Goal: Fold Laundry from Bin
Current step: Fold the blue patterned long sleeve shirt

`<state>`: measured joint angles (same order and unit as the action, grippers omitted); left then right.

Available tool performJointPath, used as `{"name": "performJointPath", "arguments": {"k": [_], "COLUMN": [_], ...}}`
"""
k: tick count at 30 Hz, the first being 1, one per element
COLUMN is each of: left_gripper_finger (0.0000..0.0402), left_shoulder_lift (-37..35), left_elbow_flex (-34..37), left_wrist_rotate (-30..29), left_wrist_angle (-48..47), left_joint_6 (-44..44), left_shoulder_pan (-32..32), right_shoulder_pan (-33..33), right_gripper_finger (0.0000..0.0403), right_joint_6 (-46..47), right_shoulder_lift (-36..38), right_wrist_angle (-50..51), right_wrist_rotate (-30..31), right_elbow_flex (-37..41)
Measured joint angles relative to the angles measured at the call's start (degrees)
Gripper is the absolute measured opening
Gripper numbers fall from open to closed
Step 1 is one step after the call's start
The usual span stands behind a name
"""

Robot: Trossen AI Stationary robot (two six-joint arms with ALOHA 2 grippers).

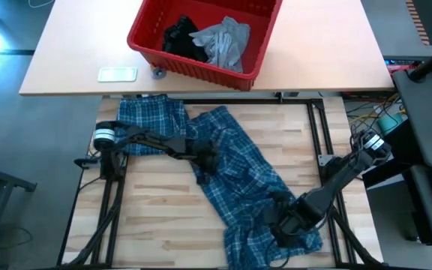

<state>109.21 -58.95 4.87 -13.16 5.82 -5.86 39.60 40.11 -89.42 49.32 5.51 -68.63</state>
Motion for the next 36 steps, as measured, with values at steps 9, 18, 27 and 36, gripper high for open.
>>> {"name": "performJointPath", "arguments": {"k": [9,18,27,36], "left_gripper_finger": [0.0012,0.0012,0.0012,0.0002], "left_shoulder_lift": [-6.9,-3.4,-8.0,-8.5], "left_elbow_flex": [7.4,7.5,-6.8,-7.9], "left_wrist_rotate": [-5.3,-5.8,-11.1,-8.4], "left_wrist_angle": [2.7,10.9,-6.3,-9.4], "left_joint_6": [-8.1,-24.3,-35.5,-21.2], "left_shoulder_pan": [3.1,15.4,22.3,9.8], "right_shoulder_pan": [-2.4,-7.5,-10.3,-8.3], "right_gripper_finger": [0.012,0.0014,0.0009,0.0009], "right_joint_6": [-3.1,-16.9,-14.0,10.2], "right_shoulder_lift": [-9.7,-5.4,7.4,12.2], "right_wrist_angle": [-20.0,15.8,24.0,3.6], "right_wrist_rotate": [-12.6,-3.9,-0.9,0.5], "right_elbow_flex": [10.2,15.4,11.1,16.2]}}
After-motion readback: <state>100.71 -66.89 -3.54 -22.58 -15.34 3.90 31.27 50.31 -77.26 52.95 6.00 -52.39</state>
